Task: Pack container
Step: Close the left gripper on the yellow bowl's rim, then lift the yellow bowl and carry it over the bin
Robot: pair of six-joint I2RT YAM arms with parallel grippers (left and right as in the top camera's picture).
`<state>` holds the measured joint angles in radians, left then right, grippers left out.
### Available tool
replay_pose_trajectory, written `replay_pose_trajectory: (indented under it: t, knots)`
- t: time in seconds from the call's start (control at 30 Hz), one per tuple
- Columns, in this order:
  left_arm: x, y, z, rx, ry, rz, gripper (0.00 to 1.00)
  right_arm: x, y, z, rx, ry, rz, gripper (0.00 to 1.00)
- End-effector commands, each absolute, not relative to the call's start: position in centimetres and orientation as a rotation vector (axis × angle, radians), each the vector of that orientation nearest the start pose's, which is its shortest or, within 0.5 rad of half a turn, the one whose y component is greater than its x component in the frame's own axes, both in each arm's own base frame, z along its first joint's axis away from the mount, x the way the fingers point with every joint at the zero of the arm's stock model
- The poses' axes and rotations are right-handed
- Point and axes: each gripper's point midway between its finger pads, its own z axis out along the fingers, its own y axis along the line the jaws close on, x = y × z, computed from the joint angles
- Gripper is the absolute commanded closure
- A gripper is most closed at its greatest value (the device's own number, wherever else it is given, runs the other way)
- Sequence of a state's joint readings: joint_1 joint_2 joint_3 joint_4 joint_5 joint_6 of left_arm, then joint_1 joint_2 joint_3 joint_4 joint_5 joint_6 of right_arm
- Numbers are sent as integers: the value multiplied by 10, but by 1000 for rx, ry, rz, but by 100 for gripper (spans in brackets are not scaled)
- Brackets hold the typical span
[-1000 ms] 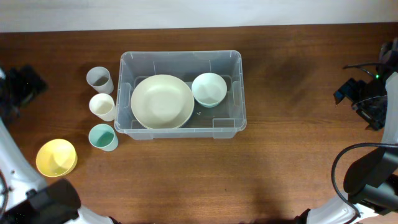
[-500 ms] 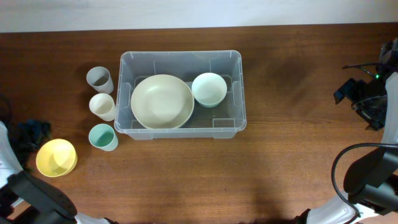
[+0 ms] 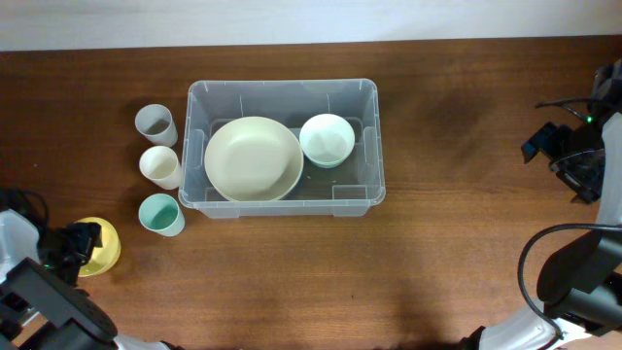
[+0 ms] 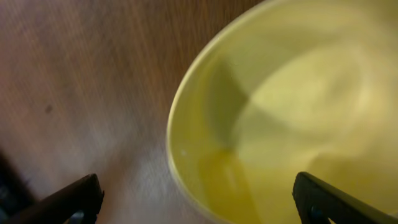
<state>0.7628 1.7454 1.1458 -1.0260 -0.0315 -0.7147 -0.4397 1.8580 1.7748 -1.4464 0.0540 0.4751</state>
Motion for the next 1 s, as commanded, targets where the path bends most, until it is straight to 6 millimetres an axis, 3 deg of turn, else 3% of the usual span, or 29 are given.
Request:
replay_pose_trajectory:
  t: [0.0,0.17,0.37,0.4,0.47,0.57,0.67,0.97]
  knots:
    - [198,202,23,-2191,2321,71,0,316,-159,158,1377,2784,-86,1]
    - [201,203,11,-2169,2296,56,0,316,-159,158,1377,2784,-86,1]
    - [202,204,11,-2166,2293,57,1,316,-159,158,1377,2784,-86,1]
    - [202,204,11,-2165,2292,57,5,316,-159,158,1377,2784,-86,1]
    - [202,205,11,-2163,2289,57,38,315,-159,158,1377,2784,-86,1]
    - [206,204,11,-2159,2285,28,76,316,-159,158,1377,2784,-86,1]
    - [208,202,11,-2156,2282,1,99,316,-159,158,1377,2784,-86,1]
    - [228,222,16,-2084,2202,1,99,316,-159,158,1377,2784,-86,1]
